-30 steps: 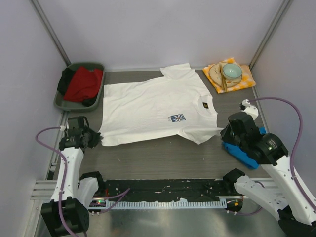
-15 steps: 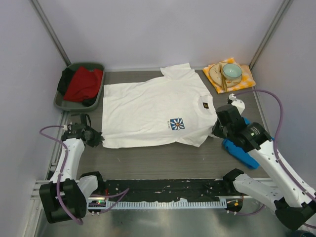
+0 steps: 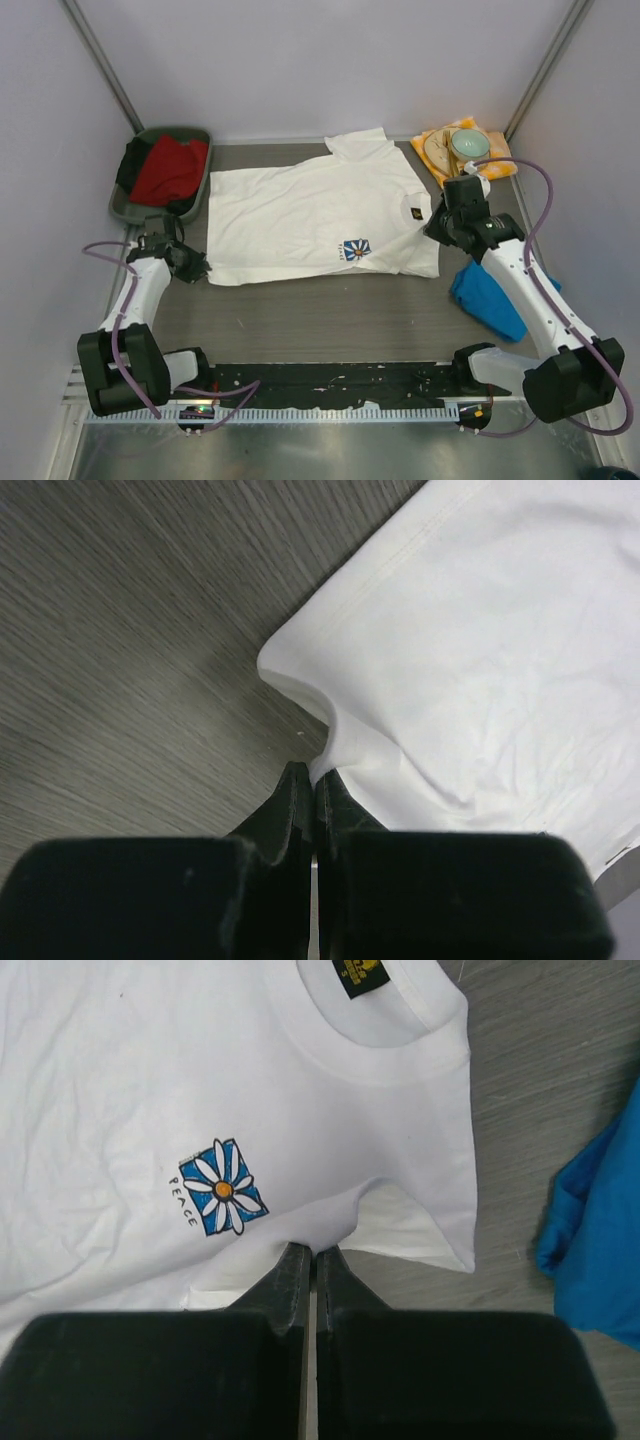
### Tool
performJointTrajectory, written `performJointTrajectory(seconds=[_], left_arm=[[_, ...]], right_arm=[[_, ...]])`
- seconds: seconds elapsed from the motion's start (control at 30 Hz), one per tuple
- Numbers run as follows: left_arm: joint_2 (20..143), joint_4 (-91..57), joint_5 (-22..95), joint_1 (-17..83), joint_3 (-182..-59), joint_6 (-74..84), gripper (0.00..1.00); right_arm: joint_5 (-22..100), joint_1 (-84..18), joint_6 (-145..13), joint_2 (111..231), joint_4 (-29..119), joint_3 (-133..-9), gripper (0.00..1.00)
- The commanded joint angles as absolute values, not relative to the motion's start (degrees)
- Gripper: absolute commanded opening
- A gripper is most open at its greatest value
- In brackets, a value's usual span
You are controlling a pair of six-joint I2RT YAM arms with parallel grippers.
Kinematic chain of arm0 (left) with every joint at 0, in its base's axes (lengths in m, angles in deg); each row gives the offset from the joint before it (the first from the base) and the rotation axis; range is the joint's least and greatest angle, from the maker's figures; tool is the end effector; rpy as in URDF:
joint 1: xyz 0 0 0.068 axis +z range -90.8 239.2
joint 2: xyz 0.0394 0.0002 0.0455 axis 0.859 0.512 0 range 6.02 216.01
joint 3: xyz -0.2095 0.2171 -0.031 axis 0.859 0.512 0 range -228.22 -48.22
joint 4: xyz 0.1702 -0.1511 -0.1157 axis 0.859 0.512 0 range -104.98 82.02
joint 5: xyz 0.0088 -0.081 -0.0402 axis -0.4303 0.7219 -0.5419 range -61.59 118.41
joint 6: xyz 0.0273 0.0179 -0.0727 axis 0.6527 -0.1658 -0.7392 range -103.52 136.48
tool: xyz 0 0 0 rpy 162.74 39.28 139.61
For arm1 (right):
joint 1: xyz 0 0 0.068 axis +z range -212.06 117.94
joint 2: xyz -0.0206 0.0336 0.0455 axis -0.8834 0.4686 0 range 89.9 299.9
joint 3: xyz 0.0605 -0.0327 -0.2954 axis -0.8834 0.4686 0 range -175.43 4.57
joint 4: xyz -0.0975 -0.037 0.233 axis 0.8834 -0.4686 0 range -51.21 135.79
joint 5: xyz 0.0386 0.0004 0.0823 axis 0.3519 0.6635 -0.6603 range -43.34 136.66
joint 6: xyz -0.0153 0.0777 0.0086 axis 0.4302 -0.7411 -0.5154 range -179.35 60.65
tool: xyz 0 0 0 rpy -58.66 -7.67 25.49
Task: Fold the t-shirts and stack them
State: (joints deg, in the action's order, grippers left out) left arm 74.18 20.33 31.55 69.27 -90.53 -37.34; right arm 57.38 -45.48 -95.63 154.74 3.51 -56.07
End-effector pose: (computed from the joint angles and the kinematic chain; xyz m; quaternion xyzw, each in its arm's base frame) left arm 0.2167 0.0347 0.2129 -0.5065 0.8251 -0.1173 0.2211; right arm 0.2279 0.0546 0.3207 0.1923 0.9051 0.0866 0.3691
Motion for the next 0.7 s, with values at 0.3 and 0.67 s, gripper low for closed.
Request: performJointTrajectory(seconds=[0.3,0.67], left_arm=[[81.42,16.75,34.03,69.75,-99.46,-37.40,0.00],[88.19,14.99,34.21,69.92,-102.01,-38.18,0.00]], right_arm=[[45.17,-48.52,-93.11,169.08,17.22,-67.32,0.01],[42.71,-48.87,-92.31,176.02,21.00,-73.56,0.01]])
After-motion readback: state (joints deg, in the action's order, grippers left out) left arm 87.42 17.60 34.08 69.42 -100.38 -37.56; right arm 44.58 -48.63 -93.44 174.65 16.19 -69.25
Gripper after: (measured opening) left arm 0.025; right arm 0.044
